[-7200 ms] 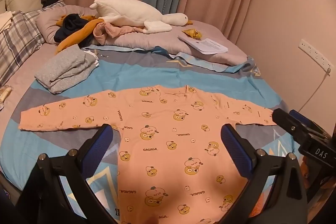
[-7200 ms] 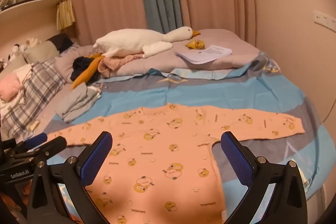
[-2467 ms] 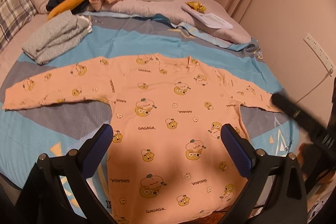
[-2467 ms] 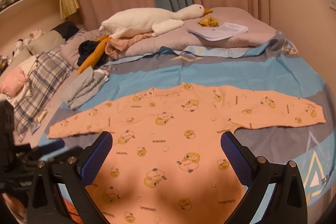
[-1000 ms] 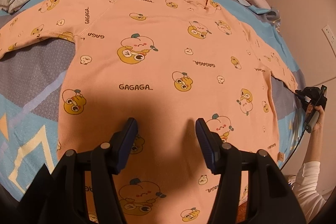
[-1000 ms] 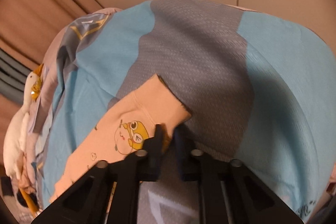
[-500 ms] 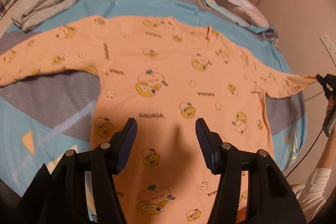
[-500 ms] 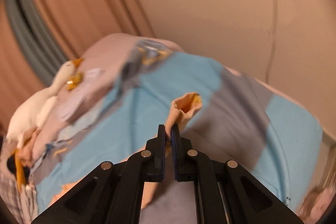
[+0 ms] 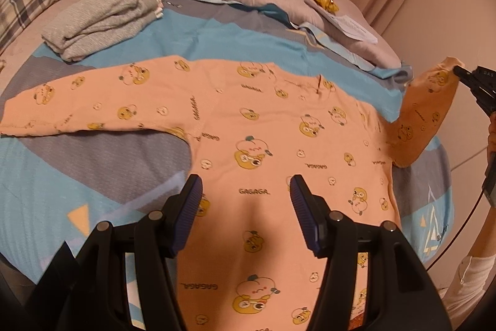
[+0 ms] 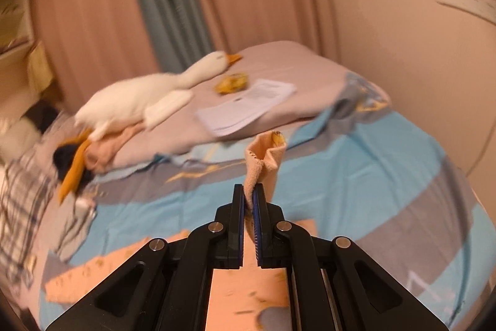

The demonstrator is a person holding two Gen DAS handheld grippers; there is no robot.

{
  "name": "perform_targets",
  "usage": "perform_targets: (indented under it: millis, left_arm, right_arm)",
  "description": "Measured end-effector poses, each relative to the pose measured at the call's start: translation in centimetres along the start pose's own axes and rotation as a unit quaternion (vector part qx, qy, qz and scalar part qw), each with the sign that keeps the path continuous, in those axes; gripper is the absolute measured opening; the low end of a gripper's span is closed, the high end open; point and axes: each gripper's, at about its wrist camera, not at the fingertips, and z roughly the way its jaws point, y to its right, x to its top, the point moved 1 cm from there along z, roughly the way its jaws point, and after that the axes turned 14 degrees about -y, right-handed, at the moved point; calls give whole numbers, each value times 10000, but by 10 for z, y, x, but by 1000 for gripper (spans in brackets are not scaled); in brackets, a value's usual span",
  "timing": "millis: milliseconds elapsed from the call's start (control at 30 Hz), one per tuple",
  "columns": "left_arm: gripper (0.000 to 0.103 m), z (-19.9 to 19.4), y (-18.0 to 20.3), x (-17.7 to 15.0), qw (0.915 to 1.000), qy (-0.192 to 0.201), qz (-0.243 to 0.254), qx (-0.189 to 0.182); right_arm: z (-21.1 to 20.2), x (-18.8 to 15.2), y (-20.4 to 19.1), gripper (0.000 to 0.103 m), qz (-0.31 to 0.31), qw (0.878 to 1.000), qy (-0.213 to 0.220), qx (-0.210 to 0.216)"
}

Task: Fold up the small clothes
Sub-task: 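Lift the sleeve with the right gripper and fold it across the body, then lay the sleeve on the body and open the right gripper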

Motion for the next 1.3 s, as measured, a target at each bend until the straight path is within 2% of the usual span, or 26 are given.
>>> perform_targets:
  millis: [233, 367, 567, 767, 1067, 1167, 1300]
  left_arm:
    - [59, -7, -14, 0, 9998, 124, -180, 6]
    - [59, -7, -22, -1, 9995, 138, -274, 37]
    - [59, -4, -34, -5, 9991, 83, -419, 82]
    - [59, 0, -40, -7, 9987, 40, -506, 93]
    - [59, 9, -45, -9, 9983, -79, -582, 46]
    - [61, 10, -46, -9, 9983, -87, -584, 14]
    - [68, 12, -45, -8, 9981, -118, -592, -122]
  right_arm:
    - [22, -19, -67, 7, -628, 9960, -431, 461]
    - [43, -39, -98, 7, -938, 9900, -806, 679]
    - [76, -74, -132, 7, -1262, 9785, -1423, 792]
    - [103, -106, -150, 7, -1549, 9644, -1967, 847]
    - [145, -142, -153, 7, -1647, 9442, -2715, 876]
    - [151, -149, -153, 7, -1675, 9429, -2757, 829]
    - [149, -149, -152, 7, -1652, 9426, -2745, 936]
